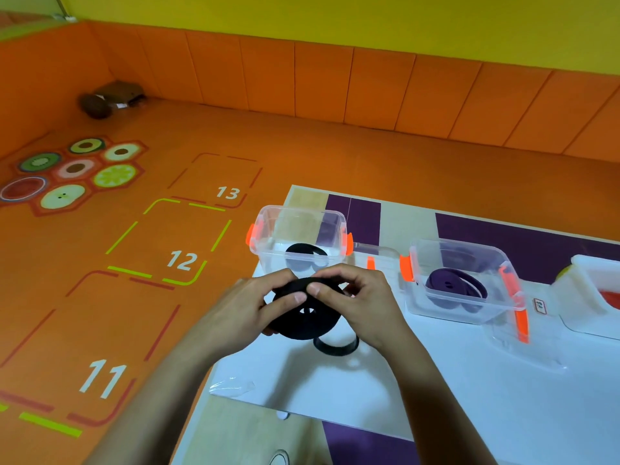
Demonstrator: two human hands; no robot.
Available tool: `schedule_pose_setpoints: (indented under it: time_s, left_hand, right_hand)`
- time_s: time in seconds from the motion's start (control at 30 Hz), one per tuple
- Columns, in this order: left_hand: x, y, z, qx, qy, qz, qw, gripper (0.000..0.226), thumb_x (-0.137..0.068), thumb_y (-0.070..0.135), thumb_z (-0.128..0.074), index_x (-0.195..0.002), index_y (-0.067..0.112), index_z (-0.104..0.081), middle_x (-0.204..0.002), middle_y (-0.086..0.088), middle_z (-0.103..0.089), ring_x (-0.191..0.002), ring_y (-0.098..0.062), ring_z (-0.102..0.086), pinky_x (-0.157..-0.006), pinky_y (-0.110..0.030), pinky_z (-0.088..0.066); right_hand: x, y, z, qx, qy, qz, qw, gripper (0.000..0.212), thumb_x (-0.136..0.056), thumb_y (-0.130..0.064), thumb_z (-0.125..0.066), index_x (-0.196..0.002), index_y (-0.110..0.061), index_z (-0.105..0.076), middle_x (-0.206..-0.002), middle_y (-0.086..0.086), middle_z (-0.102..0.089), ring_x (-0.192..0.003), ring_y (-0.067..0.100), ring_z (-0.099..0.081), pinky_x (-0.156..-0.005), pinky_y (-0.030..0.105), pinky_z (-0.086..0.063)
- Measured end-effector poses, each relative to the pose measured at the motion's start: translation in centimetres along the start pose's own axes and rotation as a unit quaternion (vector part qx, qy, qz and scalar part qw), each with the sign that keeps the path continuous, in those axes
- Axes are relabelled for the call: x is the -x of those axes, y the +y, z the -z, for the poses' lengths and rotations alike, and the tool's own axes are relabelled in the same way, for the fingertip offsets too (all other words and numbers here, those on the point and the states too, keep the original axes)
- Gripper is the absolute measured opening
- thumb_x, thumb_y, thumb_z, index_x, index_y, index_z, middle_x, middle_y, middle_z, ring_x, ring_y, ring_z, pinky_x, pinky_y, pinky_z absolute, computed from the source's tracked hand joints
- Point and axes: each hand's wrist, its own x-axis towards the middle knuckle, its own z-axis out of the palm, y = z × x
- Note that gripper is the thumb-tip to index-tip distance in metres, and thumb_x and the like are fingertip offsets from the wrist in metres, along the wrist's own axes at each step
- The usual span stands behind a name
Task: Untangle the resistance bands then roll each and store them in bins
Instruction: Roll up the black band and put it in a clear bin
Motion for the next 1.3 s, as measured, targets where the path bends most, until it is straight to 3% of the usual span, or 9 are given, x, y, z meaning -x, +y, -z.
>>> schedule_pose_setpoints:
  time_s: [0.1, 0.2, 0.37, 0.57, 0.73, 0.83, 0.97, 1.13, 1.3]
  left_hand:
    - [0.0, 0.0, -0.5, 0.016, 0.005, -0.003, 1.0, 0.027, -0.099, 0.052, -0.054, -0.104, 0.026, -0.062, -0.092, 0.008, -0.069, -0.069, -0.017, -0.073, -0.07, -0.046, -0.06]
    - [-0.2, -0.1, -0.9, 0.08, 0.035, 0.001, 0.996, 0.022, -0.1, 0.045, -0.057, -0.107, 0.025, -0.065, -0.093, 0.005, -0.07, -0.074, -0.024, -0.073, -0.07, -0.047, -0.062]
    - [-0.7, -0.4, -1.1, 0.132, 0.074, -0.005, 0.988, 0.021, -0.101, 0.041, -0.058, -0.108, 0.023, -0.065, -0.092, 0.0, -0.069, -0.076, -0.029, -0.072, -0.069, -0.048, -0.062]
    - [-1.2, -0.2, -2.1, 0.28, 0.123, 0.013, 0.952, 0.016, -0.1, 0.034, -0.057, -0.105, 0.025, -0.069, -0.094, -0.007, -0.069, -0.068, -0.032, -0.072, -0.061, -0.039, -0.061]
    - [-1.3, -0.4, -3.9, 0.343, 0.133, 0.035, 0.929, 0.016, -0.098, 0.039, -0.058, -0.101, 0.027, -0.069, -0.094, -0.006, -0.072, -0.079, -0.032, -0.074, -0.069, -0.05, -0.063]
    - [-1.2, -0.1, -3.8, 0.306, 0.088, 0.076, 0.945, 0.021, -0.102, 0.04, -0.053, -0.108, 0.022, -0.063, -0.098, -0.002, -0.072, -0.071, -0.037, -0.074, -0.07, -0.056, -0.062]
    - [-1.6, -0.3, -1.0, 0.105, 0.057, 0.064, 0.991, 0.02, -0.096, 0.05, -0.063, -0.105, 0.032, -0.063, -0.102, 0.012, -0.068, -0.06, -0.026, -0.072, -0.068, -0.045, -0.059]
    - [-2.6, -0.1, -0.2, 0.124, -0.033, 0.012, 0.992, 0.014, -0.096, 0.034, -0.069, -0.1, 0.02, -0.068, -0.087, -0.007, -0.069, -0.056, -0.03, -0.067, -0.056, -0.042, -0.057]
    - [-2.2, -1.7, -1.3, 0.15, 0.042, 0.019, 0.988, 0.018, -0.099, 0.031, -0.066, -0.1, 0.013, -0.065, -0.083, -0.005, -0.069, -0.058, -0.035, -0.069, -0.058, -0.044, -0.059]
  right_hand:
    - [0.1, 0.6, 0.3, -0.02, 0.022, -0.018, 0.999, 0.008, -0.084, -0.022, -0.083, -0.091, -0.023, -0.08, -0.092, -0.008, -0.077, -0.084, 0.01, -0.068, -0.072, 0.016, -0.047]
    - [-0.2, 1.0, 0.9, -0.041, 0.017, -0.019, 0.999, 0.006, -0.086, -0.018, -0.081, -0.089, -0.023, -0.08, -0.085, -0.001, -0.076, -0.077, 0.015, -0.068, -0.076, 0.026, -0.055]
    - [-0.2, 1.6, 1.6, -0.066, 0.035, -0.026, 0.997, 0.007, -0.089, -0.013, -0.077, -0.09, -0.019, -0.08, -0.084, 0.002, -0.076, -0.072, 0.007, -0.064, -0.071, 0.019, -0.05]
    - [-0.6, 1.5, 0.8, -0.149, 0.064, -0.035, 0.986, 0.016, -0.093, -0.011, -0.07, -0.107, -0.01, -0.078, -0.1, 0.001, -0.08, -0.094, 0.013, -0.074, -0.082, 0.019, -0.053]
    - [-0.9, 2.0, 0.5, -0.18, 0.095, -0.069, 0.977, 0.016, -0.092, -0.015, -0.072, -0.106, -0.011, -0.078, -0.1, 0.006, -0.08, -0.097, 0.022, -0.076, -0.087, 0.03, -0.058]
    - [-1.1, 2.0, 1.2, -0.177, 0.09, -0.078, 0.977, 0.013, -0.093, -0.014, -0.071, -0.104, -0.013, -0.079, -0.097, 0.007, -0.08, -0.093, 0.021, -0.076, -0.088, 0.032, -0.059]
    - [-1.1, 1.8, 2.5, -0.125, 0.015, -0.072, 0.989, 0.013, -0.091, -0.01, -0.073, -0.103, -0.011, -0.079, -0.096, 0.007, -0.08, -0.091, 0.017, -0.076, -0.081, 0.023, -0.056]
    - [-1.3, 1.7, 2.2, -0.115, -0.023, -0.089, 0.989, 0.012, -0.089, -0.012, -0.076, -0.1, -0.01, -0.08, -0.092, 0.009, -0.08, -0.084, 0.016, -0.074, -0.078, 0.023, -0.056]
    - [-1.4, 2.7, 1.7, -0.161, 0.013, -0.124, 0.979, 0.011, -0.089, -0.018, -0.076, -0.096, -0.011, -0.08, -0.093, 0.012, -0.079, -0.083, 0.02, -0.074, -0.078, 0.029, -0.058]
